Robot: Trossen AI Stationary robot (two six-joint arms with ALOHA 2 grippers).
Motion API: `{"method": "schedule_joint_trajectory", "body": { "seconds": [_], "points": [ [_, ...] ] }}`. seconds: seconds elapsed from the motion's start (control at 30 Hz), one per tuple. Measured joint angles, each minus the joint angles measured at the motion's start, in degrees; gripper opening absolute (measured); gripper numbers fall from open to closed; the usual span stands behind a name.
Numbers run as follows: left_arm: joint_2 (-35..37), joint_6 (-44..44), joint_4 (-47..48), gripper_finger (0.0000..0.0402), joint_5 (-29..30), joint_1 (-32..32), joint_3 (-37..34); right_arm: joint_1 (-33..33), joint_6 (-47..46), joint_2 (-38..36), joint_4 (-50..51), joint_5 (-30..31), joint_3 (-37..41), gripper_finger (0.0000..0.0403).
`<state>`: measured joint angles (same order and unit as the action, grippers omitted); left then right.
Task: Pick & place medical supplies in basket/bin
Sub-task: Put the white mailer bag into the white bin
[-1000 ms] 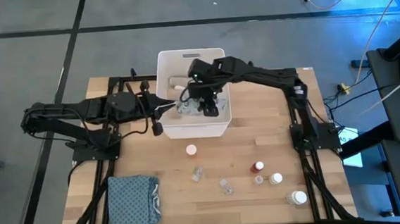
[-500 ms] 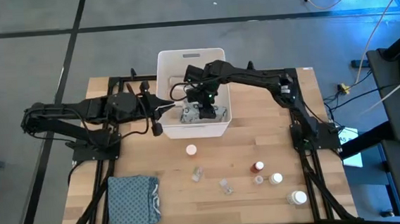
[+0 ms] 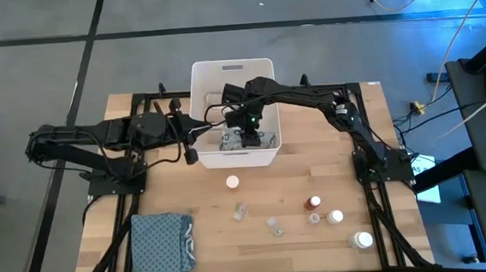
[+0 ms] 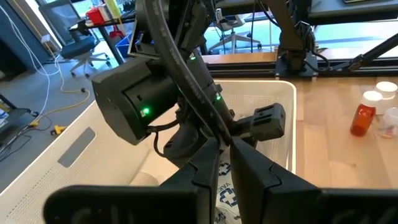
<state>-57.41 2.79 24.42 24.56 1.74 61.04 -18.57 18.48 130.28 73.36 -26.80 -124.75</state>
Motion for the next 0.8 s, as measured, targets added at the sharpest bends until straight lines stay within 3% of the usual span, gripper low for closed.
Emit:
{"method": "schedule_joint_trajectory", "body": {
  "seconds": [0.23,0.63,0.8],
  "points": [
    [0.0,0.0,-0.17,0.0034,-0.02,0.02,0.0,0.91,1.57,0.0,-0.81,0.13,0.06,0.0173],
    [0.02,0.52,-0.03,0.0034,0.0,0.02,0.0,1.27,1.11,0.0,-0.76,-0.82,0.81,0.0246],
    [-0.04,0.5,0.77,0.0034,0.0,0.0,-0.02,1.44,0.02,-0.07,-1.06,-2.66,2.91,0.0258]
  ]
}}
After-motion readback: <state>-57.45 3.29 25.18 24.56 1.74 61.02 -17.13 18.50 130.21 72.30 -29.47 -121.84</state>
